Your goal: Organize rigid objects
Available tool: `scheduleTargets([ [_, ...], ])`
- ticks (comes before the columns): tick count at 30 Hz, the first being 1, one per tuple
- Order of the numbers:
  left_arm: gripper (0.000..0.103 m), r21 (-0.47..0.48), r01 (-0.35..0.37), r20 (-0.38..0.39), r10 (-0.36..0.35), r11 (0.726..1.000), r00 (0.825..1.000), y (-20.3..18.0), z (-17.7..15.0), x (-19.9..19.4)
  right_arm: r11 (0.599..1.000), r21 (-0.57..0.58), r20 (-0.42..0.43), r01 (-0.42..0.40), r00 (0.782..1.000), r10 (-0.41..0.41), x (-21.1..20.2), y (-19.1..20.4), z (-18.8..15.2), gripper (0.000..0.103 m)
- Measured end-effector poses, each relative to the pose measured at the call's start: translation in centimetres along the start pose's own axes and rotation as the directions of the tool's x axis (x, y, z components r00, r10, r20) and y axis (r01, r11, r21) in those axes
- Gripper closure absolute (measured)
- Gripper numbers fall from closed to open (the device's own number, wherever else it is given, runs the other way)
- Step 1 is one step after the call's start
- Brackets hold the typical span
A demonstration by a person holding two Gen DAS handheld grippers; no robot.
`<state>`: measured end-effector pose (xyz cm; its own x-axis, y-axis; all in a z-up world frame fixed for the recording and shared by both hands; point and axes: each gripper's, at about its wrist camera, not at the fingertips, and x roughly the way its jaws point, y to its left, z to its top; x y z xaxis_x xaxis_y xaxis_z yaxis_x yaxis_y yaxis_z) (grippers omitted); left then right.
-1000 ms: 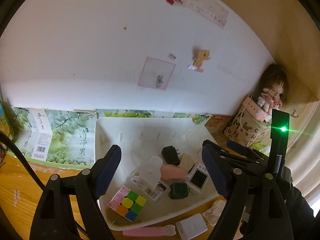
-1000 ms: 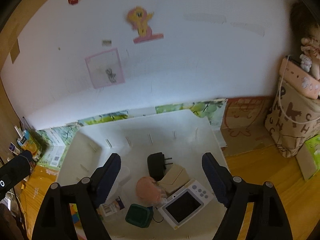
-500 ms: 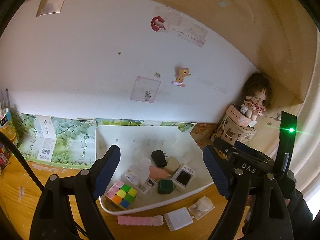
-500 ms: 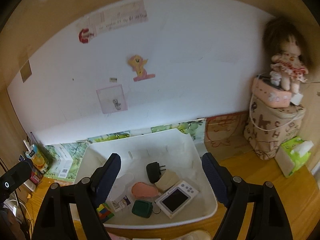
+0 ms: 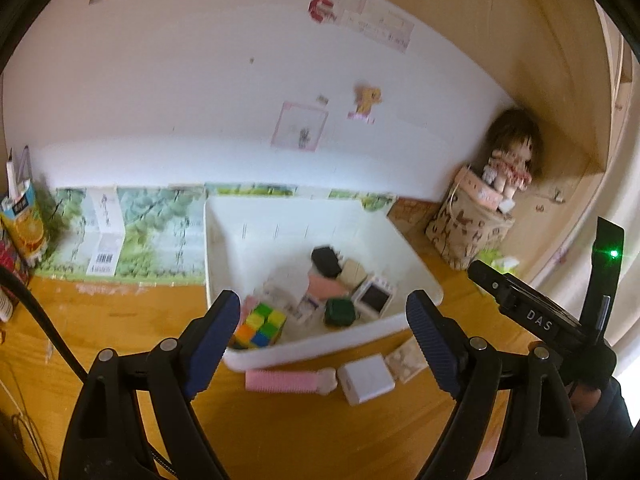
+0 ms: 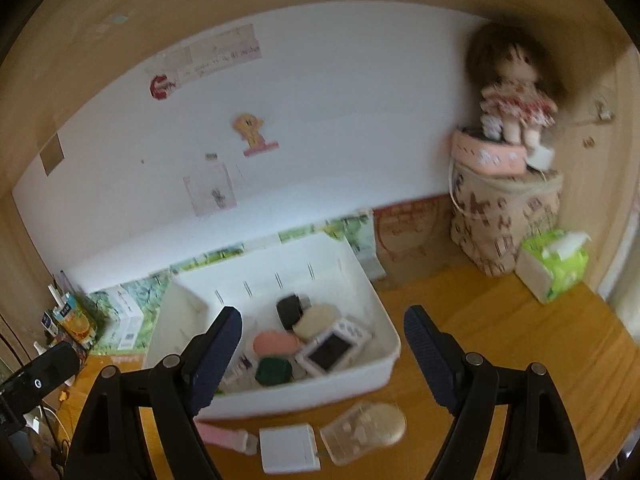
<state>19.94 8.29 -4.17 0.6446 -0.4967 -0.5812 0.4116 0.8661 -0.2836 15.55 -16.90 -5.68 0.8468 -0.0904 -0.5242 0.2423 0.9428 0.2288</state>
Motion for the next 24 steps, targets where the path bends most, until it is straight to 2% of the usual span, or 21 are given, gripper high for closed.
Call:
scheduleTargets([
  [5,0.016,-0.002,-0.005,-0.095,0.005,1.0,0.995,0.1,-2.2,0.7,1.0,0.012,-0.059,0.025,0.998,-0.025,0.0,-0.7,-3.1,0.019],
  [10,0.016,-0.01,-0.018,-0.206,0.016,1.0,0.978,-0.3,-4.5,1.7,0.999,0.016,-0.136,0.034,0.99,-0.031,0.1,-1.4,-6.6,0.019],
  [16,0.016,0.001,-0.03,-0.312,0.029,1.0,0.95,-1.2,-6.1,3.0,0.999,0.024,-0.215,0.039,0.976,-0.033,0.0,-2.2,-10.3,0.019],
  [20,0.016,0.023,-0.051,-0.378,0.056,0.998,0.924,-1.8,-6.9,4.0,0.999,0.013,-0.258,0.036,0.966,-0.032,-0.1,-2.8,-12.1,0.019],
  [24,0.016,-0.013,-0.079,-0.443,0.065,0.997,0.894,-2.0,-8.0,5.2,1.0,-0.005,-0.295,0.023,0.955,-0.023,0.0,-3.5,-13.3,0.019],
])
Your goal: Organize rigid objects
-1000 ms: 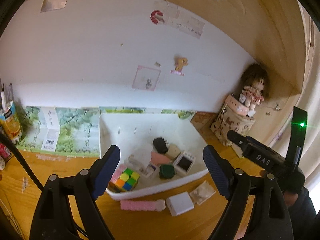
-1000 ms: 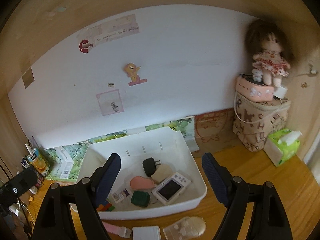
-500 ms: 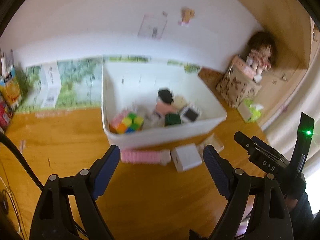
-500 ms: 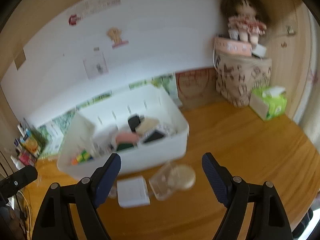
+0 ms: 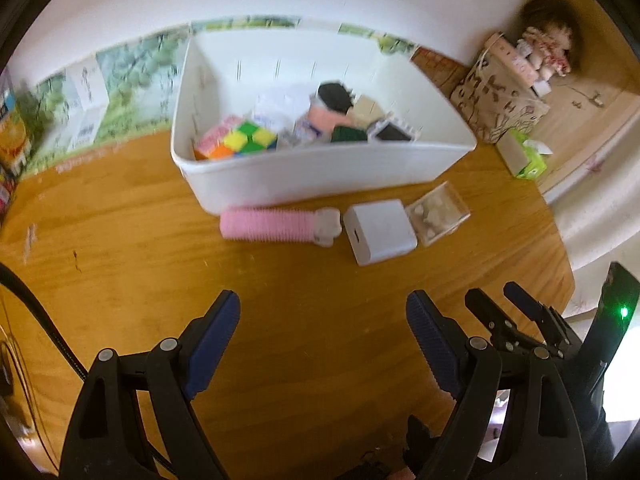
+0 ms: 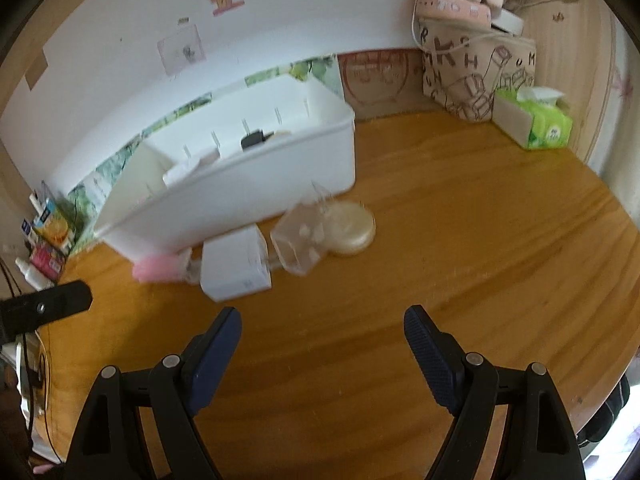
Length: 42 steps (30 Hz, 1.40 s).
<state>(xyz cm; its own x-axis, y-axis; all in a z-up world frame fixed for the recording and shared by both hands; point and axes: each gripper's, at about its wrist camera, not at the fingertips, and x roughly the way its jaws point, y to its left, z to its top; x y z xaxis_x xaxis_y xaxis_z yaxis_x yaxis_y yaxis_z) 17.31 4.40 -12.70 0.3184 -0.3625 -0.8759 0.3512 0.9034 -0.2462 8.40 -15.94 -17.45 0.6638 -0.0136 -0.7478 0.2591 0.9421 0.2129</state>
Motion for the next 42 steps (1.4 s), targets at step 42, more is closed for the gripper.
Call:
scheduleTargets([
  [42,0.016,-0.5,-0.233,-0.083,0.222,0.834,0.972,-5.9,0.1,6.6,0.797,-0.515,-0.176,-0.315,0.949,0.261,5.6,-4.1,5.9,0.019],
])
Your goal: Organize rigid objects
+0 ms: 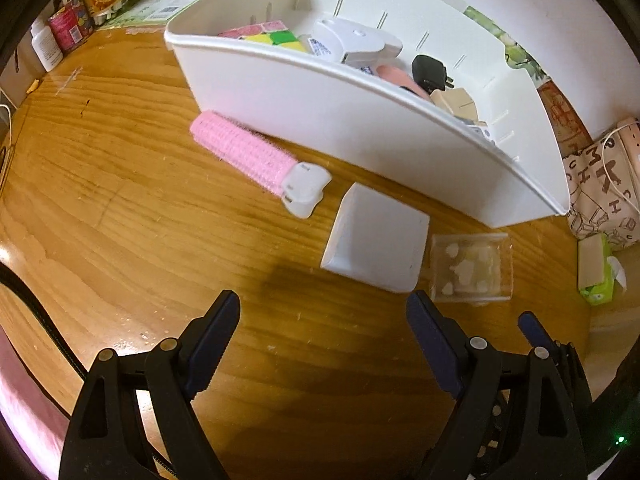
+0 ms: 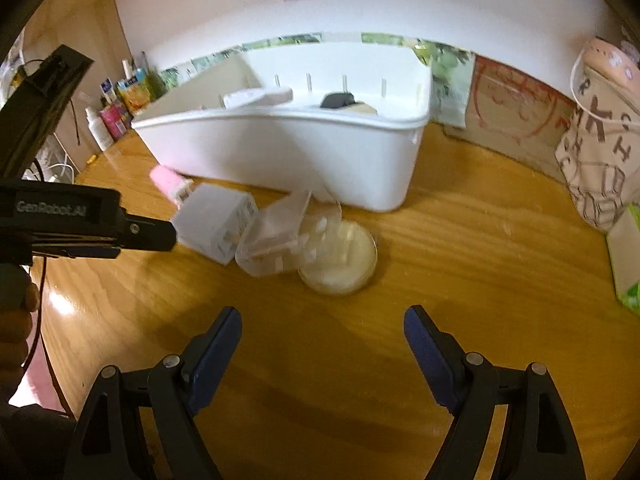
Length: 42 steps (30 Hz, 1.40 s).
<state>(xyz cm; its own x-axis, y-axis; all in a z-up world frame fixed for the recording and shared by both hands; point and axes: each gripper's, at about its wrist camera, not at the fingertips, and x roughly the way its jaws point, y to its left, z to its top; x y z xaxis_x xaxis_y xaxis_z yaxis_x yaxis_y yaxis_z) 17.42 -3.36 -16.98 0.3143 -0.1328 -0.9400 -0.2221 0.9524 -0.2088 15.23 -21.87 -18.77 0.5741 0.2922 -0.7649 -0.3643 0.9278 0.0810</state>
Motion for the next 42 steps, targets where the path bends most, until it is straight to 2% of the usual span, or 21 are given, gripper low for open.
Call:
scheduleTargets([
  [4,0.016,0.02,-0.007,0.012,0.007,1.0,1.0,-1.0,0.5,0.5,0.999,-0.022,0.034,-0.023,0.999,0.024,0.5,0.2,0.5,0.019],
  [11,0.016,0.048,-0.044,0.011,0.044,0.998,0.999,-2.2,1.6,1.5,0.997,-0.08,0.067,0.006,0.998,0.0,1.5,1.0,0.8,0.019],
  [18,0.016,0.082,-0.077,0.0,0.077,0.994,0.997,-3.4,2.6,2.9,0.998,-0.061,0.038,-0.009,0.999,0.011,2.9,0.4,0.8,0.019],
  [23,0.016,0.078,-0.077,-0.019,0.078,0.994,0.997,-3.6,3.1,4.0,0.998,-0.054,0.023,-0.014,1.0,0.016,3.3,0.3,0.8,0.019],
  [28,0.016,0.081,-0.069,-0.005,0.07,0.994,0.998,-3.8,3.8,4.6,0.999,-0.045,0.02,-0.009,1.0,0.01,3.7,0.1,0.7,0.019],
  [32,0.025,0.09,-0.055,-0.007,0.056,0.994,0.998,-4.2,4.3,5.2,0.999,-0.05,0.025,-0.007,1.0,0.008,3.7,0.1,0.7,0.019],
  [35,0.037,0.1,-0.031,-0.011,0.032,0.995,0.999,-4.7,4.7,5.7,0.999,-0.051,0.028,0.0,1.0,0.002,3.7,0.1,0.7,0.019],
  [42,0.038,0.116,-0.027,-0.004,0.027,0.993,1.0,-5.3,4.5,5.8,0.997,-0.063,0.031,0.039,0.999,-0.037,3.9,0.3,0.7,0.019],
])
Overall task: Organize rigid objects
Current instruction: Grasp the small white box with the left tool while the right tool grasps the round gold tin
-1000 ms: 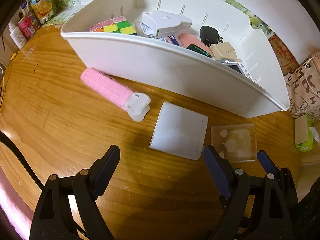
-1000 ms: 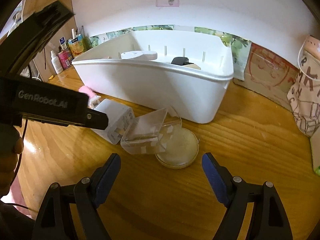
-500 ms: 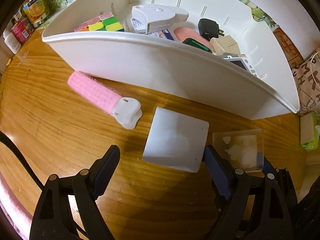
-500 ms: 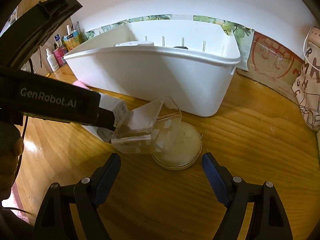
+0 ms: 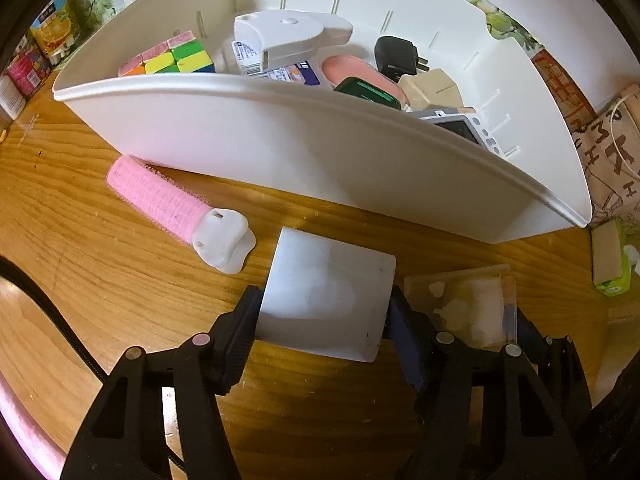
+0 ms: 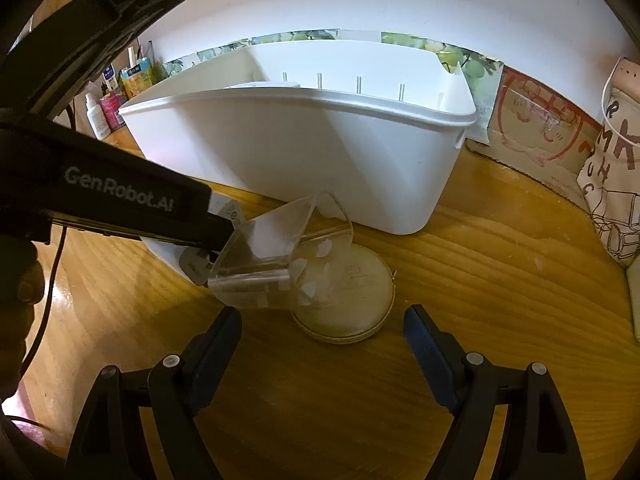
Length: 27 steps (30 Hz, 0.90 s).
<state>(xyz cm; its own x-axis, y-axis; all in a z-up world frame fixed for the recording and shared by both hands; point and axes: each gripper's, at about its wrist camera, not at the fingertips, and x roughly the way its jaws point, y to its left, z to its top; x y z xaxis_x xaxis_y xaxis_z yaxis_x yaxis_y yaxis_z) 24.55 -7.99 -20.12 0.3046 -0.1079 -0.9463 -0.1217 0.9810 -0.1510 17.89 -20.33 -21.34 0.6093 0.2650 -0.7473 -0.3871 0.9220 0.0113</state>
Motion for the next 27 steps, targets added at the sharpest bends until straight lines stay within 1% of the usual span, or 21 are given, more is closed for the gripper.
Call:
scheduleTargets([
  [3,0.038,0.007,0.001,-0.007,-0.001,1.0,1.0,0.0,0.1,0.1,1.0,-0.014,-0.008,0.014,1.0,-0.015,0.2,0.3,0.0,0.018],
  [5,0.038,0.011,0.001,-0.007,-0.001,1.0,1.0,0.2,-1.3,-0.7,1.0,-0.011,-0.013,0.018,1.0,-0.019,0.3,0.3,0.1,0.013],
  [11,0.038,-0.003,0.001,-0.017,-0.001,1.0,1.0,1.5,-2.7,-0.8,0.999,0.01,-0.023,0.036,0.999,-0.035,0.7,0.1,0.4,0.005],
  [17,0.038,-0.035,-0.006,-0.038,0.005,0.999,0.999,3.4,-4.0,-1.3,0.998,0.039,-0.027,0.053,0.998,-0.052,1.1,0.2,0.8,0.003],
  [27,0.038,-0.084,-0.016,-0.074,0.01,0.996,0.997,6.8,-6.3,-2.2,0.995,0.067,-0.026,0.078,0.997,-0.076,2.0,0.4,2.0,0.004],
])
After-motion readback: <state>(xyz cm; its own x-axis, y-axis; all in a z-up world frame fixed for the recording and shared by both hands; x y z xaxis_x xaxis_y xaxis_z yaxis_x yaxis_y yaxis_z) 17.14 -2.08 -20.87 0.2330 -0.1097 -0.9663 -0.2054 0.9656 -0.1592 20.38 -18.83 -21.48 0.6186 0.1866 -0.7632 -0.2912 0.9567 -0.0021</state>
